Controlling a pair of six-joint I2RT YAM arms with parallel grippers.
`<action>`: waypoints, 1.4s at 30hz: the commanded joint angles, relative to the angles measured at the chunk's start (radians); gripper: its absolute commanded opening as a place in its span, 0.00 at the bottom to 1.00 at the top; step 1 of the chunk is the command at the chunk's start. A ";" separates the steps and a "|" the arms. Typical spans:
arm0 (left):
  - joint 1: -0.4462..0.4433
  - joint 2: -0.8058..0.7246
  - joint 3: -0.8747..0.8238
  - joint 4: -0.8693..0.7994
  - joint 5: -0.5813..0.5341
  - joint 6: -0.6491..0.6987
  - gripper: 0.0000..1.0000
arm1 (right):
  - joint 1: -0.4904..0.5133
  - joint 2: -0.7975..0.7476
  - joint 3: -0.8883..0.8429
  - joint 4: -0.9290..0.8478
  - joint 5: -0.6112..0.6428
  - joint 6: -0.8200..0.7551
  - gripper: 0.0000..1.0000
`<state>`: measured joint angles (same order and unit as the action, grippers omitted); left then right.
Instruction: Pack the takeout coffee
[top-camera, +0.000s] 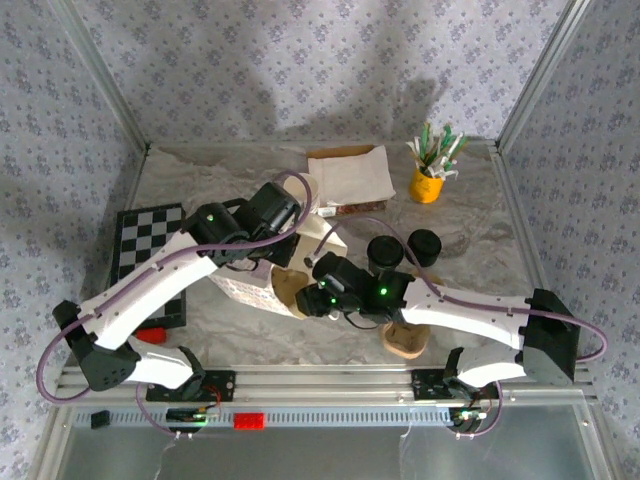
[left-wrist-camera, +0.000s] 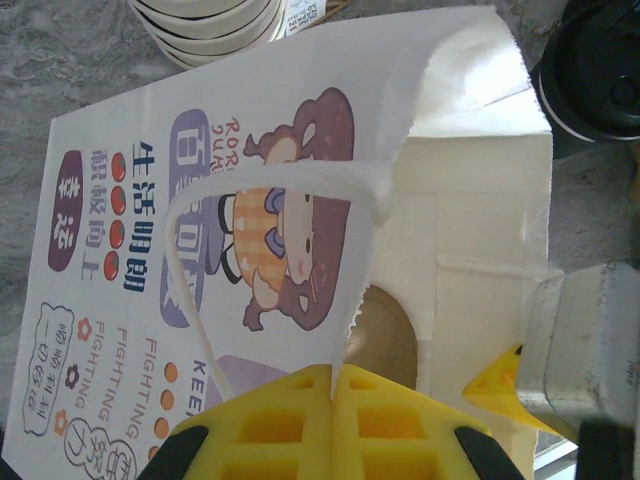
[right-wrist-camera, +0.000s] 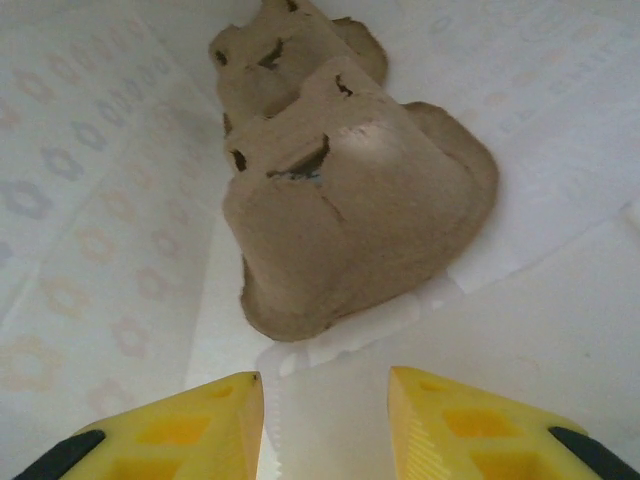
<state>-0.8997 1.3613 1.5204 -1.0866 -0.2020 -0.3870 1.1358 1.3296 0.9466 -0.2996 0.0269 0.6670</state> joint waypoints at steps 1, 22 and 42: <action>-0.009 -0.030 -0.007 0.051 0.033 -0.031 0.00 | -0.036 0.005 0.007 0.072 -0.026 0.095 0.40; -0.010 -0.043 0.013 0.091 -0.001 -0.165 0.00 | -0.140 0.114 0.151 -0.174 0.005 0.478 0.53; -0.008 -0.019 0.056 0.118 0.005 -0.235 0.00 | -0.157 0.138 0.144 -0.099 0.048 0.604 0.71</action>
<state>-0.8997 1.3487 1.5265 -0.9977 -0.1944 -0.5869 0.9855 1.4570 1.0668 -0.3355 0.0269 1.2297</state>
